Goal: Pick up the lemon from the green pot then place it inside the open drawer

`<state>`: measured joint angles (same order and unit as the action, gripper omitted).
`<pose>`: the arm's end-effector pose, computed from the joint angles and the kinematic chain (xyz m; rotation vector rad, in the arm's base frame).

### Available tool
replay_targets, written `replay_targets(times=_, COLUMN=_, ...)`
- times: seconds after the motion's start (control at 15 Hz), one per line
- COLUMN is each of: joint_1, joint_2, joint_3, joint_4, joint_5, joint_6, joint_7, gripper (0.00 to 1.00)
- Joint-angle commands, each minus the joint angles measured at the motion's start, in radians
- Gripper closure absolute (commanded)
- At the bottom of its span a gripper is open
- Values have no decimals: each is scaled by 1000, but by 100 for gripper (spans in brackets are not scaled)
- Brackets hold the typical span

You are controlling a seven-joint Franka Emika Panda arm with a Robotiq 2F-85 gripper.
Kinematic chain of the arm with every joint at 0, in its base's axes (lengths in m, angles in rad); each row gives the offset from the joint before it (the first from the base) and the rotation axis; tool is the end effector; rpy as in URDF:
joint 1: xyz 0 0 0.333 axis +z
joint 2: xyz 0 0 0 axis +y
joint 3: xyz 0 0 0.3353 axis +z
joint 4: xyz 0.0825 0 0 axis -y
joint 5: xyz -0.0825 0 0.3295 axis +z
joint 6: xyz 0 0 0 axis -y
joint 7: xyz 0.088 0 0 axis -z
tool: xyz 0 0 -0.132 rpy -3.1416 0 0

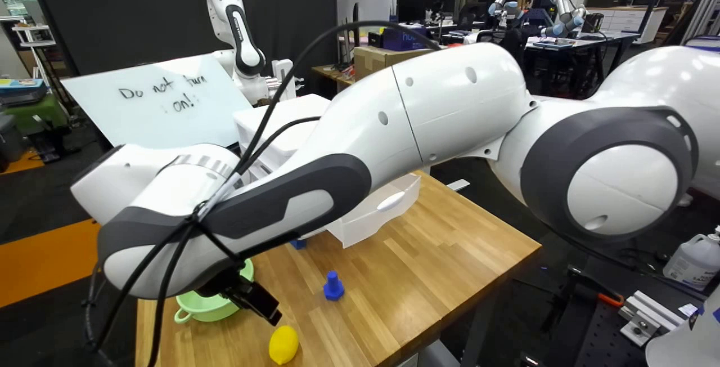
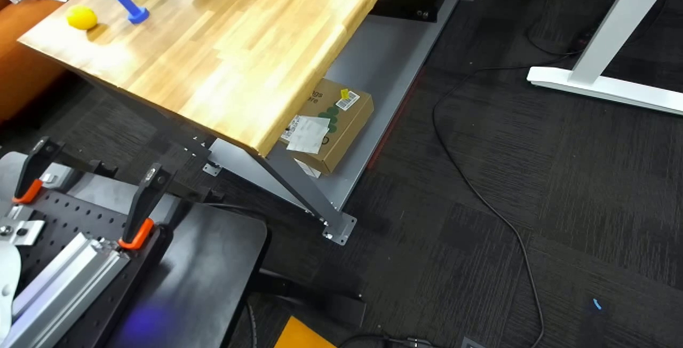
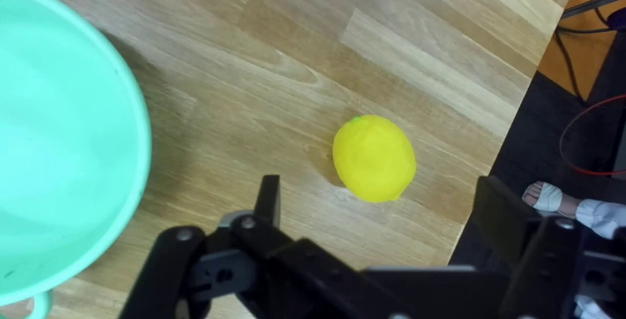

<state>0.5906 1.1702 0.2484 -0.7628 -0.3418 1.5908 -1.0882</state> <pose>0.5657 0.4473 0.2028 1.8029 2.4637 -0.5124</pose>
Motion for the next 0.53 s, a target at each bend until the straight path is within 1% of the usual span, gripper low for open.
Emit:
replay_targets(times=0.0, joint_1=-19, joint_2=-3, joint_3=12, joint_4=-35, joint_5=19, joint_6=41, joint_7=10, gripper=0)
replay_targets(times=0.27, joint_1=-27, joint_2=10, joint_3=17, joint_4=-73, joint_5=35, joint_6=90, joint_7=30, gripper=0)
replay_targets(times=0.47, joint_1=-32, joint_2=-4, joint_3=17, joint_4=-131, joint_5=49, joint_6=154, joint_7=61, gripper=0)
